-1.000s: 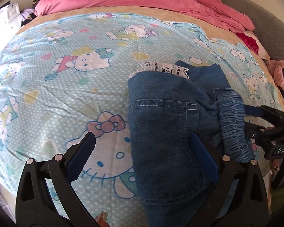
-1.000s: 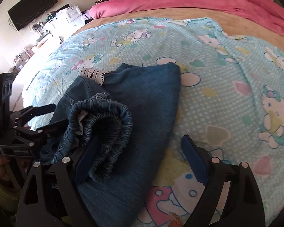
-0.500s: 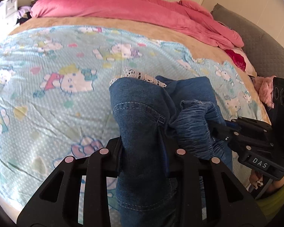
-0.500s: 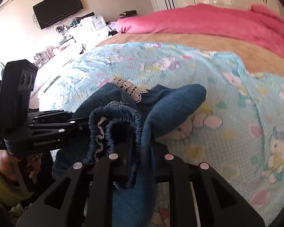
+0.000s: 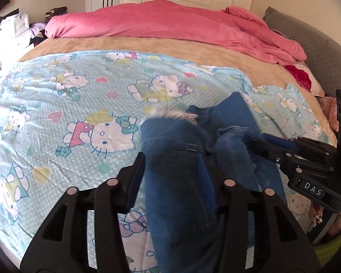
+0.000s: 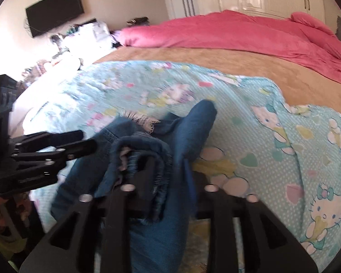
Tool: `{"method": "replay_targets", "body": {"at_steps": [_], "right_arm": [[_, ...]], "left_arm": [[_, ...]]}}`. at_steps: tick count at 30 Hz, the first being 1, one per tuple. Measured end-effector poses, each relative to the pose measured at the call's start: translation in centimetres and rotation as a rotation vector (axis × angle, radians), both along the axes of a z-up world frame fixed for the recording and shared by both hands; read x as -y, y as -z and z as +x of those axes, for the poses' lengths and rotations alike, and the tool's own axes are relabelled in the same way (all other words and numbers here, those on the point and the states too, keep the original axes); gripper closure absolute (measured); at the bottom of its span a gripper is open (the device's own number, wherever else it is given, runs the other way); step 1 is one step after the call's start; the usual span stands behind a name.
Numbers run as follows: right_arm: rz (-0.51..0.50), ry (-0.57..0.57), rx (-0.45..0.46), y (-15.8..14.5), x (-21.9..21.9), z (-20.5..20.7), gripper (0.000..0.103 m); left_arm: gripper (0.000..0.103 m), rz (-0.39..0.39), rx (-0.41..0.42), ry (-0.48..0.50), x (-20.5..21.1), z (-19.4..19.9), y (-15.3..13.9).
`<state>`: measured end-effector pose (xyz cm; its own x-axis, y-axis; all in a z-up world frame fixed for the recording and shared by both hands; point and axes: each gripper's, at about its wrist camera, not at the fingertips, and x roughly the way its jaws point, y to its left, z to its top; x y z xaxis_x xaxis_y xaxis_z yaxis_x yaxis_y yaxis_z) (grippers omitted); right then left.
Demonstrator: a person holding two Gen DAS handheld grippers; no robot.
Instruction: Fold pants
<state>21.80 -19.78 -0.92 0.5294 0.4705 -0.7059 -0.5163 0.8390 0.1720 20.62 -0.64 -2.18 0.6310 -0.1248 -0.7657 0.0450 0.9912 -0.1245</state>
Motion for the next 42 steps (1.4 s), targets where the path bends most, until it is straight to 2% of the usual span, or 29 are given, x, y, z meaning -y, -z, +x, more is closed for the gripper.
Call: {"method": "replay_targets", "body": {"at_steps": [1, 3, 5, 8, 12, 16, 17, 18, 19, 24, 27, 33, 42], "right_arm": [[-0.022, 0.016, -0.006, 0.5, 0.1, 0.1, 0.047], [-0.047, 0.038, -0.028, 1.5, 0.6, 0.2, 0.038], [-0.056, 0.050, -0.050, 2.3, 0.9, 0.1, 0.038], [-0.055, 0.064, -0.075, 3.0, 1.4, 0.1, 0.037], [-0.048, 0.071, -0.060, 2.2, 1.7, -0.4, 0.037], [-0.039, 0.076, -0.030, 0.7, 2.4, -1.6, 0.037], [-0.032, 0.078, -0.023, 0.4, 2.6, -1.9, 0.034], [-0.023, 0.086, -0.011, -0.1, 3.0, -2.3, 0.016], [-0.012, 0.096, 0.006, -0.6, 3.2, -2.7, 0.010], [0.020, 0.113, 0.066, -3.3, 3.7, -4.5, 0.008], [0.038, 0.109, 0.110, -4.8, 3.8, -5.6, 0.004], [0.045, 0.096, 0.187, -7.1, 3.4, -7.6, 0.005], [0.069, 0.090, 0.218, -8.6, 3.5, -9.7, 0.005]], "left_arm": [[0.055, 0.011, -0.011, -0.005, 0.0, 0.0, 0.4], [0.052, 0.036, -0.032, -0.009, 0.0, -0.1, 1.3], [0.046, 0.046, -0.050, -0.011, -0.2, -0.3, 2.0], [0.043, 0.033, -0.060, -0.017, -0.6, -0.6, 2.5], [0.039, 0.041, -0.048, -0.020, -0.5, -1.2, 2.0], [0.031, 0.042, -0.032, -0.023, -0.6, -1.9, 1.1], [0.028, 0.039, -0.026, -0.025, -0.7, -2.1, 0.9], [0.026, 0.038, -0.019, -0.030, -0.8, -2.4, 0.6], [0.023, 0.039, -0.015, -0.034, -0.9, -2.6, 0.3], [0.010, 0.040, 0.020, -0.046, -1.1, -4.0, -1.2], [0.010, 0.035, 0.044, -0.049, -1.2, -4.8, -2.3], [0.009, 0.037, 0.109, -0.057, -1.3, -6.8, -4.5], [0.009, 0.039, 0.142, -0.078, -1.9, -9.3, -6.2]]}}
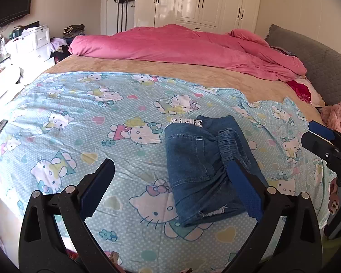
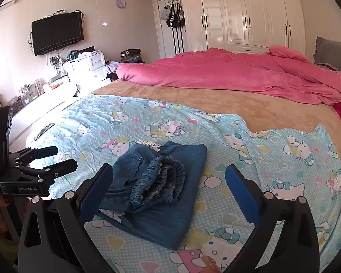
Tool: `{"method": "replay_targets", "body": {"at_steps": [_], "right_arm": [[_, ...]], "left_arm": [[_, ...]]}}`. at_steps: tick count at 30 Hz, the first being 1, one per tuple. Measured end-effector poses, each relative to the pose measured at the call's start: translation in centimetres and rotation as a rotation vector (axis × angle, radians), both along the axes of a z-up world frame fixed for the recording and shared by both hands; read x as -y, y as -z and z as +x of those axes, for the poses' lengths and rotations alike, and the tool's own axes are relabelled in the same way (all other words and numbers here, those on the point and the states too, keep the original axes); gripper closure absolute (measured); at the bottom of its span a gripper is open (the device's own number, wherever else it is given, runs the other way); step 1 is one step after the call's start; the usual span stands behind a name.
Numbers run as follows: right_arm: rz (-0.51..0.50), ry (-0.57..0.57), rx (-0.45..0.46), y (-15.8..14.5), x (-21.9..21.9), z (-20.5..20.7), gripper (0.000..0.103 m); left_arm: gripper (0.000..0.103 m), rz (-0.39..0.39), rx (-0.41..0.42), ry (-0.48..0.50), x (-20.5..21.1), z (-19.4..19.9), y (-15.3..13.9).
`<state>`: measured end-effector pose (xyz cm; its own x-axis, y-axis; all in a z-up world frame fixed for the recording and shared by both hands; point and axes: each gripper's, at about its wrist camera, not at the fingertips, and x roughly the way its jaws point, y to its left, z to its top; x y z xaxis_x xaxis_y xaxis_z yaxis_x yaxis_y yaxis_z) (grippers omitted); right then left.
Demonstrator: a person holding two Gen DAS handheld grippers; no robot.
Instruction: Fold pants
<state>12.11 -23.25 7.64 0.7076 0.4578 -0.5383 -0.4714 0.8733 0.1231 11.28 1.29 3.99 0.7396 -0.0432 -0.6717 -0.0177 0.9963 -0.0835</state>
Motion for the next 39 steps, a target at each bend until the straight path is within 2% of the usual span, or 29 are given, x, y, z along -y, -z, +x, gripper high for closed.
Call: {"method": "replay_targets", "body": {"at_steps": [19, 26, 32, 39], "right_arm": [[-0.018, 0.020, 0.009, 0.7, 0.4, -3.4, 0.004], [-0.045, 0.036, -0.021, 2.4, 0.6, -4.5, 0.004], [-0.109, 0.087, -0.020, 4.3, 0.8, -5.3, 0.004], [-0.080, 0.107, -0.116, 6.4, 1.0, -5.2, 0.004]], "left_arm": [[0.009, 0.000, -0.023, -0.014, -0.1, -3.7, 1.0], [0.009, 0.002, -0.045, -0.012, 0.0, -4.9, 2.1], [0.009, 0.001, -0.084, -0.013, 0.0, -5.8, 3.7], [0.009, 0.003, -0.123, -0.010, 0.0, -6.5, 5.5]]}}
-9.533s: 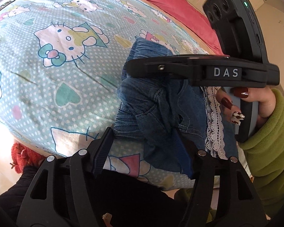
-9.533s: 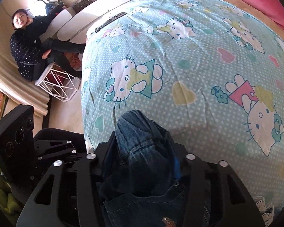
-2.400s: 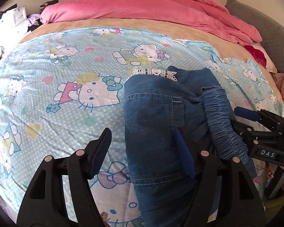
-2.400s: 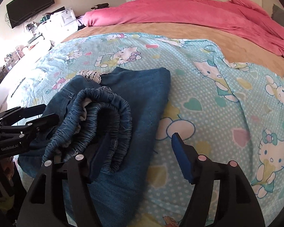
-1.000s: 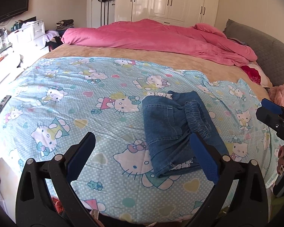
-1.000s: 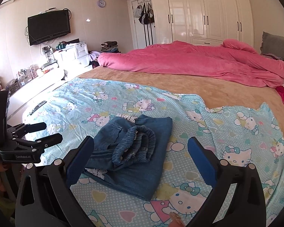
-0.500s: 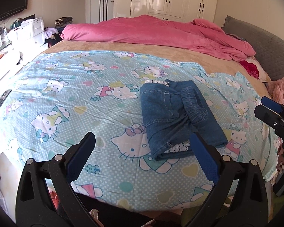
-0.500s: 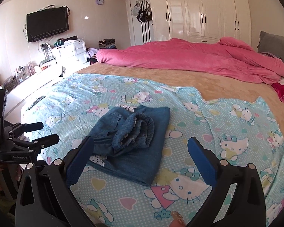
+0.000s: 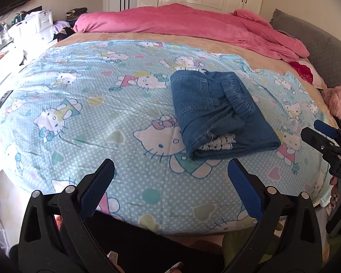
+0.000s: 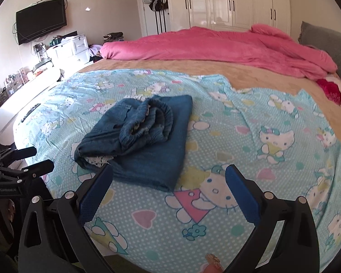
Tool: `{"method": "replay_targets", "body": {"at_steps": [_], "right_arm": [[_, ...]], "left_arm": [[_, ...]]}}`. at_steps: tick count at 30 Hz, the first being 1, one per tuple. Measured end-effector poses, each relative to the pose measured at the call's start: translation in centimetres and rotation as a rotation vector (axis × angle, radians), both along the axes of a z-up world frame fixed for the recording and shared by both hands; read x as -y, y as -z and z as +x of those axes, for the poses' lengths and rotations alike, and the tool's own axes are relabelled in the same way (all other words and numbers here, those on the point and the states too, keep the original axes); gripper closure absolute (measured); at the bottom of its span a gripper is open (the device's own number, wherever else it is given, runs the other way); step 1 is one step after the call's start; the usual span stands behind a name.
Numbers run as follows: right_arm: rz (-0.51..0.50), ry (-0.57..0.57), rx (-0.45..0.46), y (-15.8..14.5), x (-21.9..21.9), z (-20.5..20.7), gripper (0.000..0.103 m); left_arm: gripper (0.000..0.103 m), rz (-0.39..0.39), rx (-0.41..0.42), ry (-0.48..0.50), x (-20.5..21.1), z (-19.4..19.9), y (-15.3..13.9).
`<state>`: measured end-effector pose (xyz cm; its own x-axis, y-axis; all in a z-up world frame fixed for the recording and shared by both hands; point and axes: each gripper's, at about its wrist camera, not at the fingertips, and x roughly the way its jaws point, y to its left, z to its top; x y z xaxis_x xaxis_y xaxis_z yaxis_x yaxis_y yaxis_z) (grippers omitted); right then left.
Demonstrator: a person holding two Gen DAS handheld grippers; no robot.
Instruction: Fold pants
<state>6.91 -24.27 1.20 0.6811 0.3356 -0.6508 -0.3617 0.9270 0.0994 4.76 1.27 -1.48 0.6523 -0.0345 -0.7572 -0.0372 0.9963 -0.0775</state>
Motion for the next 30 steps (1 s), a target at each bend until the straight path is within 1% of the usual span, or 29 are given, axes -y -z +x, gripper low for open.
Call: {"method": "replay_targets", "body": {"at_steps": [4, 9, 13, 17, 22, 30], "right_arm": [[-0.016, -0.004, -0.025, 0.8, -0.4, -0.3, 0.004], [-0.037, -0.006, -0.047, 1.8, -0.8, -0.6, 0.004], [-0.036, 0.004, -0.045, 2.2, -0.9, -0.7, 0.004], [-0.034, 0.024, -0.010, 2.9, -0.9, -1.1, 0.004], [-0.027, 0.038, -0.025, 4.0, -1.2, -1.5, 0.004], [-0.022, 0.042, -0.028, 3.9, -1.2, -1.2, 0.004]], "left_arm": [[0.009, 0.004, -0.019, 0.003, 0.0, -0.2, 0.8], [0.009, -0.012, -0.034, -0.003, -0.3, -0.3, 1.4], [0.009, -0.018, -0.021, -0.007, -0.4, -0.5, 1.4], [0.009, -0.021, -0.005, -0.003, -0.4, -0.5, 1.8], [0.009, -0.027, -0.010, -0.003, -0.5, -0.4, 2.4], [0.009, -0.030, -0.013, -0.009, -0.7, -0.5, 2.5]]}}
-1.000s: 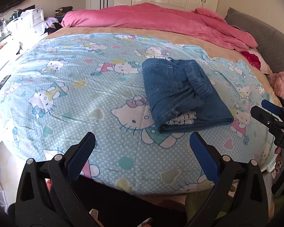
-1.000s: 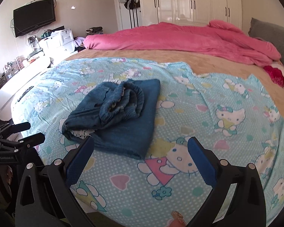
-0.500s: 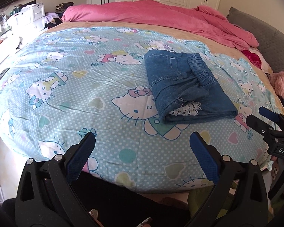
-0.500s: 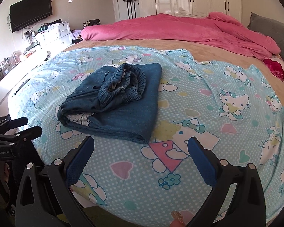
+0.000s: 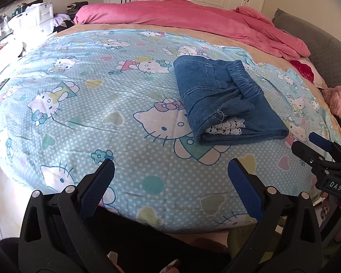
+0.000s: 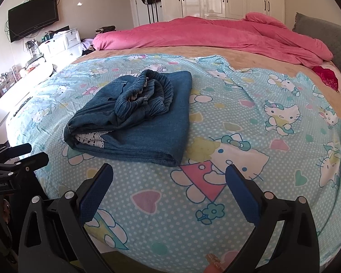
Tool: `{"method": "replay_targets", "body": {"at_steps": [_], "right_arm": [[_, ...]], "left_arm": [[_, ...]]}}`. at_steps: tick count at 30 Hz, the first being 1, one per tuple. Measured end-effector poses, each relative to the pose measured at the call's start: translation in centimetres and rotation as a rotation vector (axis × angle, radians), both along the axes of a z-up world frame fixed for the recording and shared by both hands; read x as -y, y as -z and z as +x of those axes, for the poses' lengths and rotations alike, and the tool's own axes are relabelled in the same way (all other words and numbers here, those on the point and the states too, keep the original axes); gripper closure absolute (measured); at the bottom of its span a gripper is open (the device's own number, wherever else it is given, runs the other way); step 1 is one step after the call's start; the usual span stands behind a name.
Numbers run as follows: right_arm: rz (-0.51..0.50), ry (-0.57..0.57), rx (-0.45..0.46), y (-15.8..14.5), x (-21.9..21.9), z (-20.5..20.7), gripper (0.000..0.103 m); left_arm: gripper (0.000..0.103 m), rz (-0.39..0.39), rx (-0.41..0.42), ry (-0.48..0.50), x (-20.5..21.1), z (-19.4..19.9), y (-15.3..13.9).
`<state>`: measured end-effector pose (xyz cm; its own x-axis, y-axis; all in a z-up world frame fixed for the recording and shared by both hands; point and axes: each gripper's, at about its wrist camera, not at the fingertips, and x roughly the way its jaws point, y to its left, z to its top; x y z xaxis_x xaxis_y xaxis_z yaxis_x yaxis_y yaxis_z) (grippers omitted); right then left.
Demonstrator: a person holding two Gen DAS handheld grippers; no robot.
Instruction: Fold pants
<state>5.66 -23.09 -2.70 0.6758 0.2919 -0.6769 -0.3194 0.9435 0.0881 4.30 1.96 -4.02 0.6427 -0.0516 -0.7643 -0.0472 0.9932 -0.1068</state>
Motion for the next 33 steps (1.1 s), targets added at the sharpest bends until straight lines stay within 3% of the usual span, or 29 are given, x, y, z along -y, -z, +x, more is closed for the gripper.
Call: {"method": "replay_targets", "body": {"at_steps": [33], "right_arm": [[-0.008, 0.014, 0.011, -0.64, 0.02, -0.55, 0.004]], "left_arm": [[0.009, 0.004, -0.021, -0.029, -0.49, -0.14, -0.08]]}}
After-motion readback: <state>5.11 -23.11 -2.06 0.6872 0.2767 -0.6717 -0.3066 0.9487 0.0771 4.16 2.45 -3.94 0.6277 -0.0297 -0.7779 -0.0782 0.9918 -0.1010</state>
